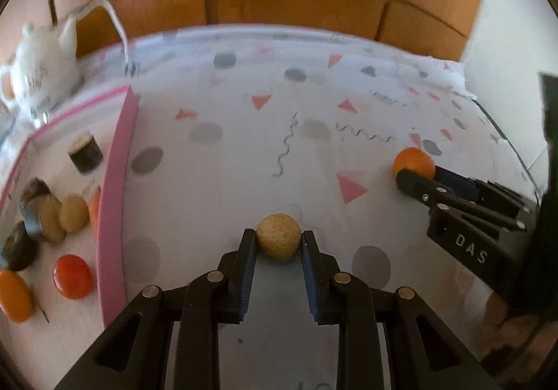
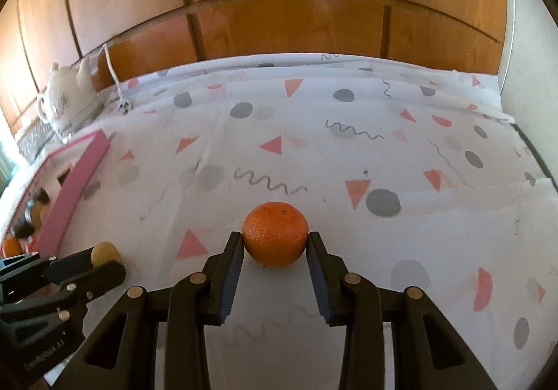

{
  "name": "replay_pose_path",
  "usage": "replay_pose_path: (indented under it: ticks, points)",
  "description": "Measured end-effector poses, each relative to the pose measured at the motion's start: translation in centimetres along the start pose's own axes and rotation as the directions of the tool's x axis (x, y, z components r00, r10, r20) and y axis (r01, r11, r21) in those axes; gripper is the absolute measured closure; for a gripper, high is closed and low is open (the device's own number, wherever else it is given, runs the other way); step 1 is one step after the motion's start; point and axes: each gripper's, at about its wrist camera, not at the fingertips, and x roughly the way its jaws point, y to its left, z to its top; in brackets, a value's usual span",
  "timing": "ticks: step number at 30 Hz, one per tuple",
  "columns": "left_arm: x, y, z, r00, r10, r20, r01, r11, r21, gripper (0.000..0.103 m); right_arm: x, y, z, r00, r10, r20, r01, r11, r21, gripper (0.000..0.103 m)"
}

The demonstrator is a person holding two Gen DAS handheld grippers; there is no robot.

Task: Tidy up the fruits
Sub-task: 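Carry the tan ball with the left while the right carries the orange toward the tray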

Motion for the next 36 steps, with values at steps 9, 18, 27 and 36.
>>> replay_pose_path:
  ticks: [9, 18, 27, 36]
  points:
    - [0.3, 0.4, -0.4, 0.999, -0.008, 0.043, 0.008, 1.0, 0.001, 0.077, 0.1, -0.2, -0.7, 1.0, 0.0, 0.015, 0.0, 1.0, -0.004, 0.066]
    - [0.1, 0.2, -0.2, 0.999, -0.012, 0.032, 0.012, 1.0, 0.012, 0.077, 0.1, 0.3, -0.9, 0.999, -0.02, 0.026, 0.021, 1.0, -0.018, 0.066]
    - [-2.3, 1.1, 0.2, 0.999, -0.024, 0.03, 0.025, 0.999, -0.031, 0.077, 0.2, 0.4, -0.9, 0.999, -0.027, 0.021, 0.028, 0.999, -0.028, 0.066]
    - [-6.6, 3.3, 1.1, 0.994, -0.014, 0.112, 0.022, 0.997, -0.073, 0.077, 0.5, 0.7, -1.0, 0.999, -0.039, 0.004, 0.039, 0.998, -0.041, 0.066]
